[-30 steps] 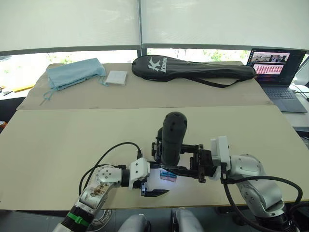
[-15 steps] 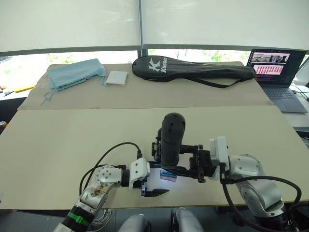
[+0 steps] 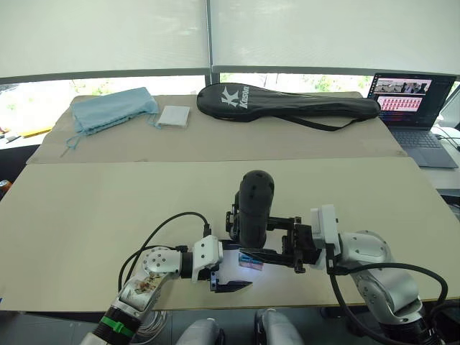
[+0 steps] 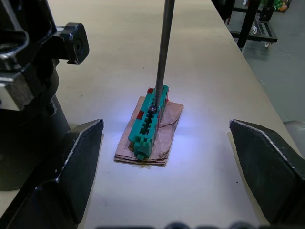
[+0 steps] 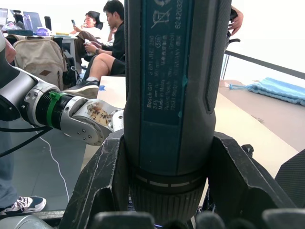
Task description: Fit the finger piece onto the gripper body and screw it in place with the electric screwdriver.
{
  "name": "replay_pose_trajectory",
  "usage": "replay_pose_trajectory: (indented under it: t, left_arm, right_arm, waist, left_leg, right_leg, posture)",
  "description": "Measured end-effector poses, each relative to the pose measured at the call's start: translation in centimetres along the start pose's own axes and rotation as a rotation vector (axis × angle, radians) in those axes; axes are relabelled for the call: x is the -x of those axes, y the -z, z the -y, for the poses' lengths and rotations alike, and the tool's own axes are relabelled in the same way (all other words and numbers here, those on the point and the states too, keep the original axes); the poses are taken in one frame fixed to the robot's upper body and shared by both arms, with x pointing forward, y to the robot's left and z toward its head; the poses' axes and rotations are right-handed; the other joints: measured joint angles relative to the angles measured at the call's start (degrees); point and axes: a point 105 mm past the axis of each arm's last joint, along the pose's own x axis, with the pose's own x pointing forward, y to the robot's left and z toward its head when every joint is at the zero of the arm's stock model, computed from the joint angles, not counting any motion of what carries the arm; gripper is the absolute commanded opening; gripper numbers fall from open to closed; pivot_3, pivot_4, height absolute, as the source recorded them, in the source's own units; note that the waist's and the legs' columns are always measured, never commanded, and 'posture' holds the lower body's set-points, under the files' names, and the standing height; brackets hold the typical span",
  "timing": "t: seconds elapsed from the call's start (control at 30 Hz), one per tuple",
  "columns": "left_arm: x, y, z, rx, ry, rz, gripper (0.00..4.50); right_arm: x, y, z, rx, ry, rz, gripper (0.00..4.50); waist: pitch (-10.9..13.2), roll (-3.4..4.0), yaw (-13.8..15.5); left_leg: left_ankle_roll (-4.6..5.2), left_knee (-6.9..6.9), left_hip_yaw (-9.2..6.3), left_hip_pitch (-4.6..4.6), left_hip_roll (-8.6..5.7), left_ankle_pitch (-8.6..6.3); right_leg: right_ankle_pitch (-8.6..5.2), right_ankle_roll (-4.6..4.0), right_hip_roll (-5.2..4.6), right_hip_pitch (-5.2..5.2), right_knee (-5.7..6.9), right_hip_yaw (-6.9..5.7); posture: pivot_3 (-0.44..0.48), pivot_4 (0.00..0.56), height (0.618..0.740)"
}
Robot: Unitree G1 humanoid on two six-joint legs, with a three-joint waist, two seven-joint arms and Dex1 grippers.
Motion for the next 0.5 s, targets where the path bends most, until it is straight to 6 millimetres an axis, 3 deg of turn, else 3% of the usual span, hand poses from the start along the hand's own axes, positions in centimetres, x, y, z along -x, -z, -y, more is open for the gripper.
replay_pose_trajectory:
  t: [0.5]
  left_arm:
    - [-0.03, -0.17, 0.0, -0.002, -0.001, 0.001, 4.45]
  right_arm:
    - [-0.15, 0.09, 0.3, 0.0, 0.01, 0.0, 1.9]
  waist:
    - [0.0, 0.01, 0.0]
  left_leg:
    - [0.0, 0.01, 0.0, 0.0, 0.0, 0.0]
  right_leg:
    - [0.0, 0.0, 0.0, 0.0, 0.01, 0.0]
  posture:
    - [0.0, 0.15, 0.74]
